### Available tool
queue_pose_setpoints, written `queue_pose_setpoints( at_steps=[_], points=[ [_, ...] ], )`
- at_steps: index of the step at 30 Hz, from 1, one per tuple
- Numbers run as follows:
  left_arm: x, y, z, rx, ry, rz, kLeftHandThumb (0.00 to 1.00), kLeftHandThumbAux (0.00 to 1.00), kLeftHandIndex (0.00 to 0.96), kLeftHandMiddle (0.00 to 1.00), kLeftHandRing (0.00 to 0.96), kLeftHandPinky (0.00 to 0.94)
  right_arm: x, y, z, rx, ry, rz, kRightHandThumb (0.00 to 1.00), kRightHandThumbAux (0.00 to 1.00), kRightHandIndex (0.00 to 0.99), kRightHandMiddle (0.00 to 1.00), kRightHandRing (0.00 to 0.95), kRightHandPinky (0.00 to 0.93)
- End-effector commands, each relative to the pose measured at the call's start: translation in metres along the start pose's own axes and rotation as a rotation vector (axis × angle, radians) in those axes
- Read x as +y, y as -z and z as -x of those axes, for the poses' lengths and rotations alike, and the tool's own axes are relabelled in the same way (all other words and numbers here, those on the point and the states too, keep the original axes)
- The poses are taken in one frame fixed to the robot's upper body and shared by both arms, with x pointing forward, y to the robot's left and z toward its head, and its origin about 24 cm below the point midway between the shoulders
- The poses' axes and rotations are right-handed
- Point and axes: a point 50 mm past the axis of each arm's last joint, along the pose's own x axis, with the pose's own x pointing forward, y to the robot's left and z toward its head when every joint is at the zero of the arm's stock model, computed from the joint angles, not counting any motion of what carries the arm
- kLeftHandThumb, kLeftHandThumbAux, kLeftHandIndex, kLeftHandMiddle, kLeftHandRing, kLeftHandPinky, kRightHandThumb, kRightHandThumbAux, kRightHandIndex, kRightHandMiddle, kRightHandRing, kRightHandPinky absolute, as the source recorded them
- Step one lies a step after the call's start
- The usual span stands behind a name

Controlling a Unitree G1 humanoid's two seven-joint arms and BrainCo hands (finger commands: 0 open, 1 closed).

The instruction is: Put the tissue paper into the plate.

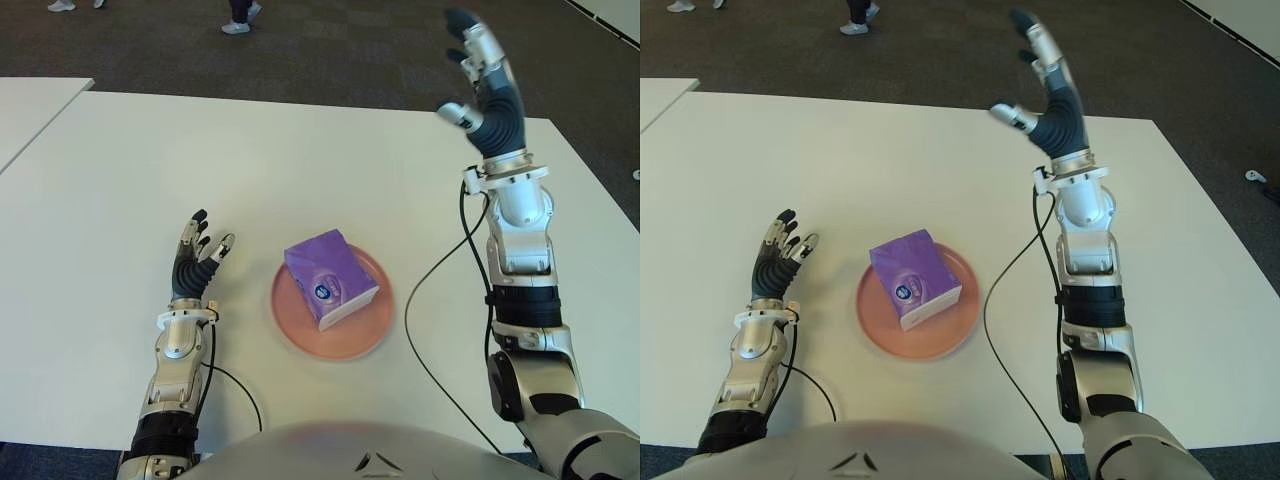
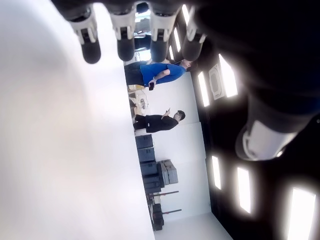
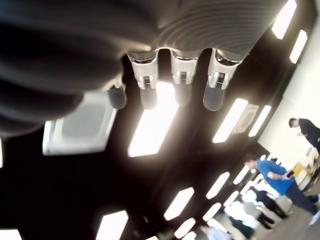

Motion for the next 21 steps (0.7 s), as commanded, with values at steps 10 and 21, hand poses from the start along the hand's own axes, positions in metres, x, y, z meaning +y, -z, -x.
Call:
queue_pose_setpoints(
  at_steps=[10, 21],
  points=[
    [-0.003, 0.003, 0.001, 0.029, 0.016, 0.005, 0.000, 0.562, 0.000, 0.000, 0.000, 0.000, -0.018, 0.037, 0.034, 0.084, 0.286, -0.122, 0.033, 0.502, 0.000, 0.000, 0.000, 0.000],
    [-0.001, 0.004, -0.002, 0.029, 0.014, 0.004, 0.000, 0.565, 0.000, 0.000, 0.000, 0.000, 0.036, 0.064, 0.083, 0.239, 0.414, -0.171, 0.000, 0.501, 0.000, 0.000, 0.000, 0.000]
  ],
)
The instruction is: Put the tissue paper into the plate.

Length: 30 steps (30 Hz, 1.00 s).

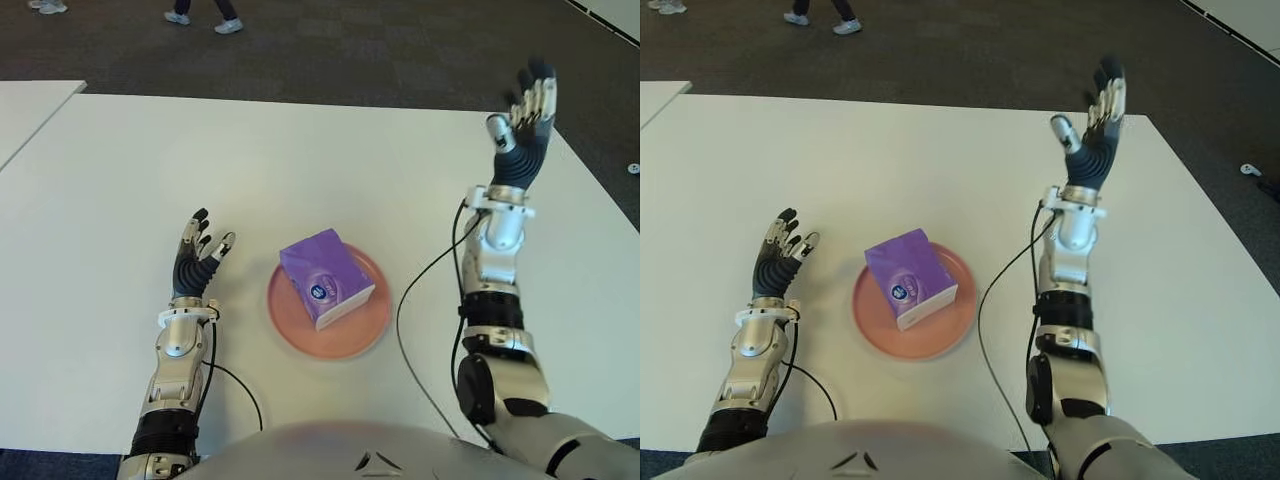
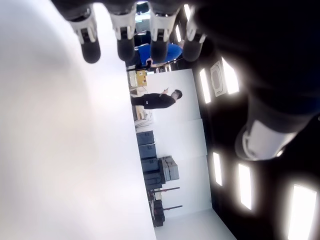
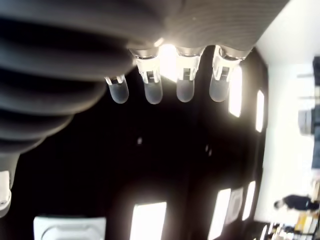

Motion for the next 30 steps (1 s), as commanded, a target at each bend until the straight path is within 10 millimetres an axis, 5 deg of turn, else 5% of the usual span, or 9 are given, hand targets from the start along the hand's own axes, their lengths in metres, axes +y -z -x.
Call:
queue_pose_setpoints(
  at_steps=[1, 18, 22, 30],
  points=[
    [0.000, 0.004, -0.001, 0.024, 0.010, 0.002, 0.000, 0.566, 0.000, 0.000, 0.000, 0.000, 0.016, 0.018, 0.035, 0.108, -0.005, -0.015, 0.000, 0.504, 0.000, 0.000, 0.000, 0.000],
    [-0.003, -0.003, -0.006, -0.009, 0.012, 0.004, 0.000, 0.562, 0.000, 0.000, 0.000, 0.000, 0.027, 0.037, 0.066, 0.306, -0.037, -0.017, 0.037, 0.556, 0.000, 0.000, 0.000, 0.000],
    [-0.003, -0.004, -0.006, -0.014, 0.016, 0.008, 0.000, 0.559, 0.000, 0.000, 0.000, 0.000, 0.025, 0.066, 0.110, 0.493, -0.106, 0.009, 0.021, 0.549, 0.000, 0.000, 0.000, 0.000],
    [-0.003, -0.005, -0.007, -0.015, 0.019, 0.007, 0.000, 0.555, 0.000, 0.000, 0.000, 0.000, 0.020, 0.076, 0.124, 0.578, -0.201, 0.027, 0.000, 0.549, 0.000, 0.000, 0.000, 0.000]
  ],
)
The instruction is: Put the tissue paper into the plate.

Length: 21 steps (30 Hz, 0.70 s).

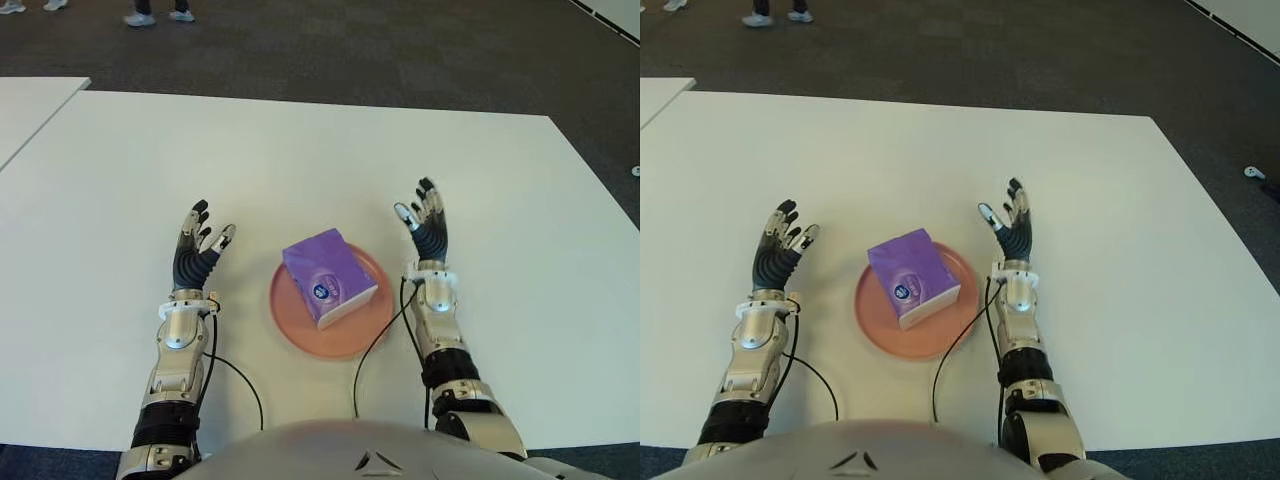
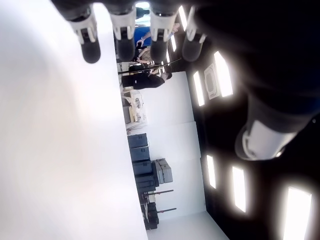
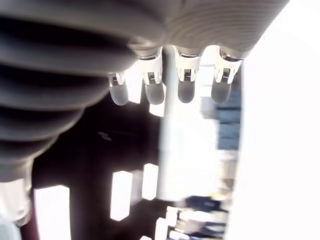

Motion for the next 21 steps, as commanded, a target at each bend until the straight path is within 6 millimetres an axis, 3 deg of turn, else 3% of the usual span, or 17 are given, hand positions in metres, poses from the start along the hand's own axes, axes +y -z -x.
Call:
queue_pose_setpoints(
  at_steps=[1, 21],
  points=[
    [-0.001, 0.002, 0.001, 0.018, 0.018, 0.002, 0.000, 0.555, 0.000, 0.000, 0.000, 0.000, -0.004, 0.007, 0.005, 0.051, -0.055, 0.029, 0.000, 0.550, 0.000, 0.000, 0.000, 0.000],
    [-0.002, 0.002, -0.003, 0.019, 0.022, 0.005, 0.000, 0.569, 0.000, 0.000, 0.000, 0.000, -0.002, 0.016, 0.019, 0.093, -0.099, 0.043, 0.013, 0.588, 0.000, 0.000, 0.000, 0.000]
  ],
)
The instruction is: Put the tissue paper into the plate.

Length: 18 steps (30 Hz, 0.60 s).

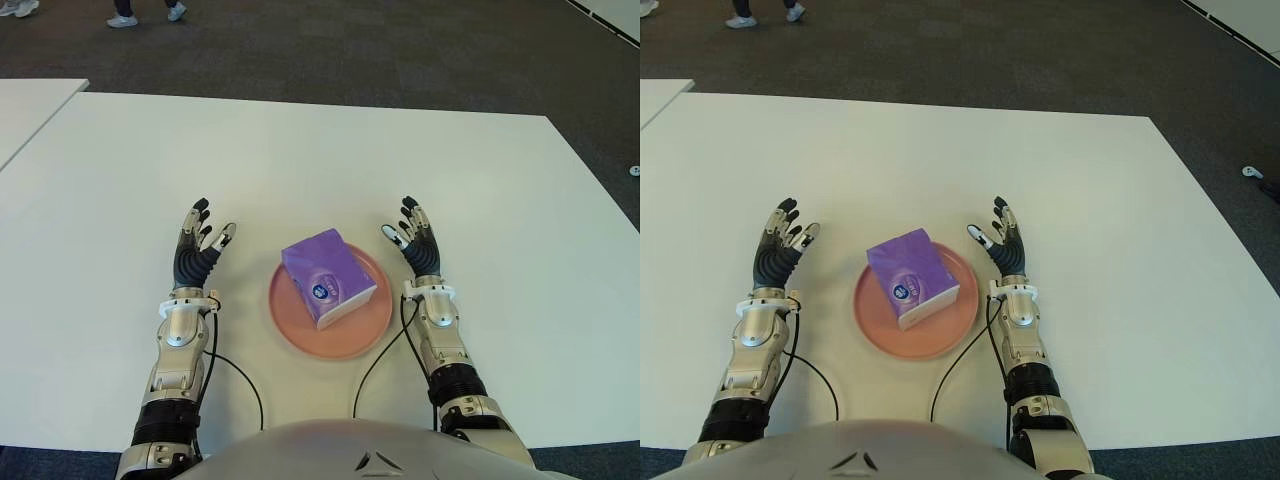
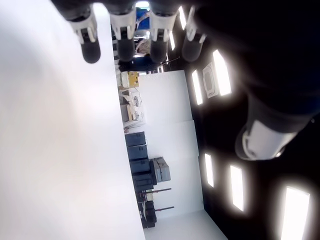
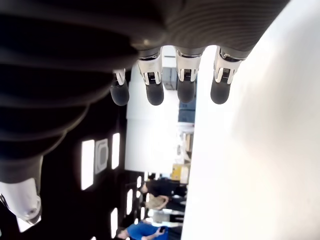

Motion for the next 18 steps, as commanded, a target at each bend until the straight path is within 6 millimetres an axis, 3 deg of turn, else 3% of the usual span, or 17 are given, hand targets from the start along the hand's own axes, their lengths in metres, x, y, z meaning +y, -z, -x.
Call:
queue_pose_setpoints(
  at_steps=[1, 18],
  points=[
    [-0.001, 0.004, 0.000, 0.025, 0.020, -0.001, 0.000, 0.569, 0.000, 0.000, 0.000, 0.000, 0.000, 0.007, 0.006, 0.035, 0.001, 0.002, 0.013, 0.589, 0.000, 0.000, 0.000, 0.000],
    [-0.001, 0.004, 0.000, 0.023, 0.027, -0.006, 0.000, 0.578, 0.000, 0.000, 0.000, 0.000, -0.014, 0.009, 0.016, 0.069, 0.030, 0.024, 0.012, 0.569, 0.000, 0.000, 0.000, 0.000]
  ],
)
